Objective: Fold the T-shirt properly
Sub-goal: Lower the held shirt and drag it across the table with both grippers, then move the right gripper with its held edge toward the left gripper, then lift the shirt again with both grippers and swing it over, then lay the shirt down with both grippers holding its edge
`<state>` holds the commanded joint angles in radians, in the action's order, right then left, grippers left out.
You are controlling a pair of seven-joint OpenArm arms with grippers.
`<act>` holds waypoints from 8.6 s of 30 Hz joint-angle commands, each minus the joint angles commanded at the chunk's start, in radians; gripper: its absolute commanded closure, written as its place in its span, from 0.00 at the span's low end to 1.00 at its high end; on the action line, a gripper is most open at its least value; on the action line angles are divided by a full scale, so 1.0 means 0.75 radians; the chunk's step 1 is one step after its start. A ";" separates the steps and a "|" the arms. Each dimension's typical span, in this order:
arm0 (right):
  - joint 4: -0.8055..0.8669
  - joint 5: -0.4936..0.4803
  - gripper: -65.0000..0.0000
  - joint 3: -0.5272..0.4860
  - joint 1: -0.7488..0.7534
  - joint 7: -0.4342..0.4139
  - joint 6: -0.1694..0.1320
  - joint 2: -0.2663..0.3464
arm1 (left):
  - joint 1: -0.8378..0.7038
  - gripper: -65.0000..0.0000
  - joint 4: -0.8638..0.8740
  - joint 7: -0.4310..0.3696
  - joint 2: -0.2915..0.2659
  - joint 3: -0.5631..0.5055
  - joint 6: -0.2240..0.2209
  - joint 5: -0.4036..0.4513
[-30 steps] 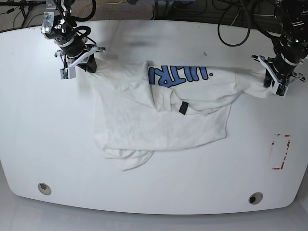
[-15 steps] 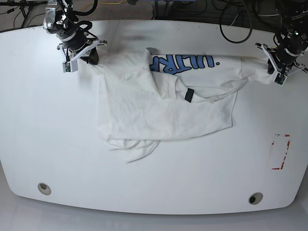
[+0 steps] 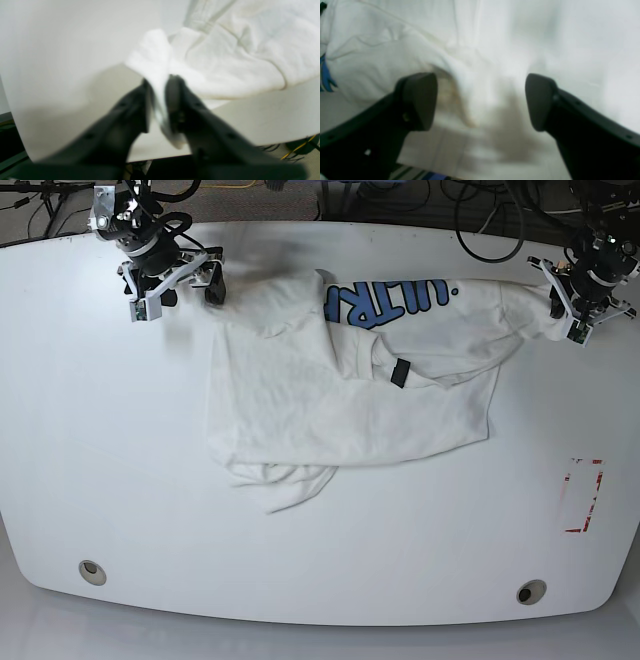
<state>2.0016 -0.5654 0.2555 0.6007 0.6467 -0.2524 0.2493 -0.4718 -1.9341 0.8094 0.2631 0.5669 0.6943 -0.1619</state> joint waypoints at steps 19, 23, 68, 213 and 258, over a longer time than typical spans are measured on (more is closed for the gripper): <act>0.004 0.115 0.18 -0.426 -0.309 0.006 -0.061 0.010 | 0.006 1.00 0.000 -0.004 0.000 0.002 0.002 -0.002; -0.051 0.282 0.18 -0.620 -0.430 0.010 -0.061 -0.002 | 0.006 1.00 0.000 -0.004 -0.002 0.002 0.002 -0.002; -0.417 0.378 0.34 -0.872 -0.712 0.055 -0.063 -0.133 | 0.010 1.00 0.000 -0.004 -0.002 -0.002 0.002 -0.004; -0.516 0.061 1.00 -0.413 -1.792 0.061 -0.256 0.309 | 1.952 1.00 -0.070 0.411 -0.200 -0.520 -0.305 0.115; -0.176 0.070 1.00 -0.113 -0.626 0.055 -0.245 0.188 | 0.428 1.00 -0.104 0.372 -0.348 -0.356 -0.047 0.119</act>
<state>1.8696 -0.5132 0.1711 0.1312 0.6882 -0.4365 0.3905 -0.1511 -2.0123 1.0886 0.0023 0.3000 0.6590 -0.0729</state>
